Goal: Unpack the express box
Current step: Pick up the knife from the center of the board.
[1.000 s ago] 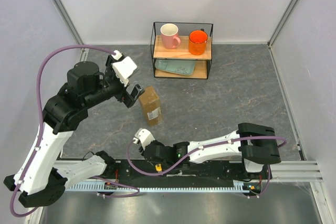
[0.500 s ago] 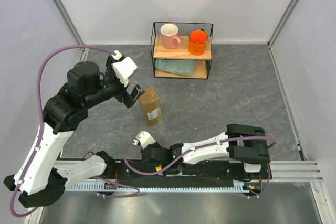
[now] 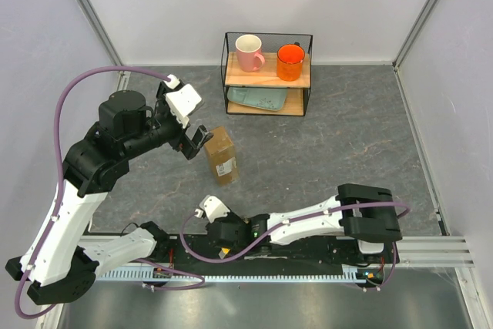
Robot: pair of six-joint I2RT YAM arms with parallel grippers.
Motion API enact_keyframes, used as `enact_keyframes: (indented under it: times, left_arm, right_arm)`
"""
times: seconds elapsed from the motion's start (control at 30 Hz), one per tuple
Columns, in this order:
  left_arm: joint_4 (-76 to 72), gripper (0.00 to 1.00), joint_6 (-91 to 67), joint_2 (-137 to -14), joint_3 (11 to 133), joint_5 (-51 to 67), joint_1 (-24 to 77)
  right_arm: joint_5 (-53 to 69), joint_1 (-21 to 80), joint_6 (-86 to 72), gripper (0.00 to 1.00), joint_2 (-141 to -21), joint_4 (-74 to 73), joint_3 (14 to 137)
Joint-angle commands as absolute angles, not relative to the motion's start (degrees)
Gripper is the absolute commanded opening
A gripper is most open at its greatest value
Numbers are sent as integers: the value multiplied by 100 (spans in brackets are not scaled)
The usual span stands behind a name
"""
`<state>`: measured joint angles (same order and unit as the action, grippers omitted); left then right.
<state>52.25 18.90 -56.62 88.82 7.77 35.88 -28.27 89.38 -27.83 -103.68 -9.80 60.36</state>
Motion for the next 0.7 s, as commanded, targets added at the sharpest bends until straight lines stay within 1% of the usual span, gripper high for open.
enact_keyframes:
  times: [0.0, 0.03, 0.13, 0.2, 0.23, 0.3, 0.33, 0.47, 0.57, 0.67]
  left_arm:
    - [5265, 100, 1723, -5607, 8947, 861, 3612]
    - [5256, 100, 1731, -5599, 8947, 861, 3612]
    - [5273, 100, 1723, -5599, 8947, 879, 3612]
    - [5291, 100, 1723, -5607, 8956, 914, 3604]
    - [5291, 100, 1714, -5607, 8973, 966, 3612]
    - [5309, 100, 1714, -5616, 8982, 984, 3612]
    - [5300, 100, 1696, -5625, 8982, 1010, 3612]
    - [5352, 100, 1688, -5616, 8991, 1055, 3612]
    - [5370, 100, 1714, -5634, 8991, 1072, 3612]
    - [5379, 99, 1688, -5678, 9000, 1134, 3612]
  right_arm:
    - [-3208, 9026, -2663, 50, -9801, -1055, 6372]
    - [-3217, 9026, -2576, 55, -9739, -1063, 6337]
    - [-2989, 9026, -2042, 63, -9440, -898, 6013]
    - [-2648, 9009, -1611, 69, -9265, -853, 5776]
    - [-2297, 8983, -1130, 71, -9246, -879, 5714]
    - [-2040, 8852, -784, 72, -9203, -993, 5582]
    - [-1630, 8772, -626, 73, -9159, -1011, 5511]
    - [-942, 8420, 234, 76, -8843, -1002, 5204]
    - [-958, 8411, 553, 79, -8649, -958, 5019]
    - [-959, 8394, 843, 80, -8745, -1019, 5010]
